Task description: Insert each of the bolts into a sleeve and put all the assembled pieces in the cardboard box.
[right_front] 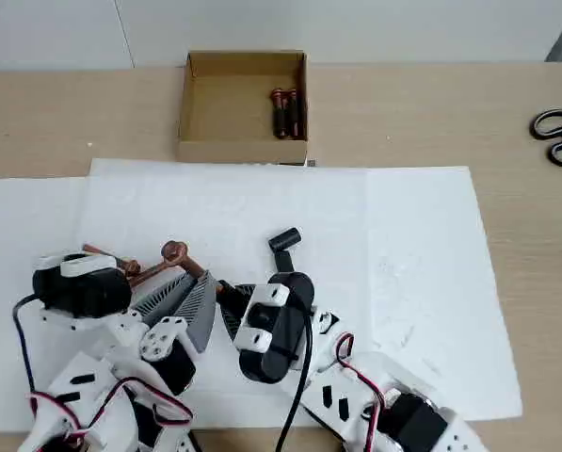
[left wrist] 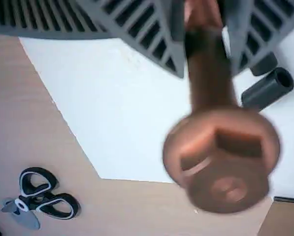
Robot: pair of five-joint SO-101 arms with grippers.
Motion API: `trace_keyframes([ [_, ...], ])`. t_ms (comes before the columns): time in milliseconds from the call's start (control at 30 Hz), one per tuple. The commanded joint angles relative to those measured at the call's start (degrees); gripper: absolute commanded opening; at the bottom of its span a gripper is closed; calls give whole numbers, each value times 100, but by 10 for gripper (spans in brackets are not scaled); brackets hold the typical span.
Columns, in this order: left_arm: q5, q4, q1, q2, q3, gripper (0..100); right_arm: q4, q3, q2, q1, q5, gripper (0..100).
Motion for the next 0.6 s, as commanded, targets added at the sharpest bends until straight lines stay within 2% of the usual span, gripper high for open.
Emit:
trace_keyframes([
  [0,9,158,-193,18,-119,5,-462,-571,-110,92,255,4],
  [100,9,167,-475,18,-163,5,-549,-571,-110,92,396,4],
  [567,70,211,-475,88,-145,5,-576,-554,-66,92,387,4],
])
